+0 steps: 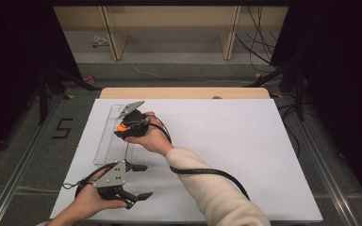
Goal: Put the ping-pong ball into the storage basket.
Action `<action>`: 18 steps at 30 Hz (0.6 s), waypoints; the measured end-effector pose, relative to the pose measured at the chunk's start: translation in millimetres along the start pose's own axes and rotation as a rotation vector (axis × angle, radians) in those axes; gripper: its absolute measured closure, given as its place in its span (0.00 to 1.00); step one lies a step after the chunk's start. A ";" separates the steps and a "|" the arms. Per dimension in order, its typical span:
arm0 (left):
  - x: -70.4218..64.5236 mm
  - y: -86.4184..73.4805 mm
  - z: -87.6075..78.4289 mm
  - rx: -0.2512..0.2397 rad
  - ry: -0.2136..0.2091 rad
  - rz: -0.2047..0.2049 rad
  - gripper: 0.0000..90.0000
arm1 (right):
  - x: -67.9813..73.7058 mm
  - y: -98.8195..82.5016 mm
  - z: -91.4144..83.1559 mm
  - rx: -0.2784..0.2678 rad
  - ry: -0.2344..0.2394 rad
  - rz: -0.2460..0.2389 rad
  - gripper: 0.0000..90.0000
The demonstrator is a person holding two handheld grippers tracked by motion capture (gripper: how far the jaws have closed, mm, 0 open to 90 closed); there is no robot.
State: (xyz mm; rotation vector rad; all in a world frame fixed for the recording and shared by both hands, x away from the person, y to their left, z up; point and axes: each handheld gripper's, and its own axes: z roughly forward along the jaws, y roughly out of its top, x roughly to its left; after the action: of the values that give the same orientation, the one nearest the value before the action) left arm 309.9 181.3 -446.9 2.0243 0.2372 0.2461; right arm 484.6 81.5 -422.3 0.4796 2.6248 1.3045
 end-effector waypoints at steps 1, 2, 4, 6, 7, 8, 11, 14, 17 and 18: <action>0.0 0.0 0.0 0.001 0.000 0.000 0.20 | 0.0 -0.1 0.5 0.001 0.002 0.000 0.57; 0.0 0.0 0.0 0.000 0.000 0.000 0.20 | 0.0 -0.3 0.9 0.003 0.003 -0.001 0.57; -0.1 -0.1 0.1 0.001 -0.001 0.001 0.20 | -0.3 -0.6 1.8 0.004 0.004 -0.003 0.57; -0.1 -0.1 0.0 0.004 -0.003 0.002 0.20 | -0.7 -1.0 2.7 0.007 0.005 -0.003 0.57; -0.1 -0.1 0.1 0.002 -0.002 0.001 0.20 | -0.7 -1.1 3.0 0.009 0.004 -0.003 0.57; -0.1 -0.1 0.1 0.001 -0.002 0.001 0.20 | -0.9 -1.3 3.1 0.010 0.005 -0.002 0.57; -0.1 -0.1 0.1 0.001 -0.003 0.002 0.20 | -1.3 -1.6 3.9 0.013 0.004 0.000 0.57; -0.2 0.0 0.1 0.000 -0.002 0.001 0.20 | -1.5 -1.9 4.8 0.016 0.005 0.000 0.57; -0.3 -0.1 0.1 0.001 -0.002 -0.001 0.20 | -1.2 -2.3 5.8 0.018 0.007 -0.002 0.57; -0.3 -0.1 0.1 0.001 -0.002 -0.001 0.20 | -1.3 -2.4 6.3 0.018 0.008 -0.004 0.57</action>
State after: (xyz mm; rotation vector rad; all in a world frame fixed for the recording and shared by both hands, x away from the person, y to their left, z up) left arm 309.6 181.1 -447.0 2.0251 0.2370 0.2439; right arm 487.1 84.4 -427.9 0.4724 2.6452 1.2853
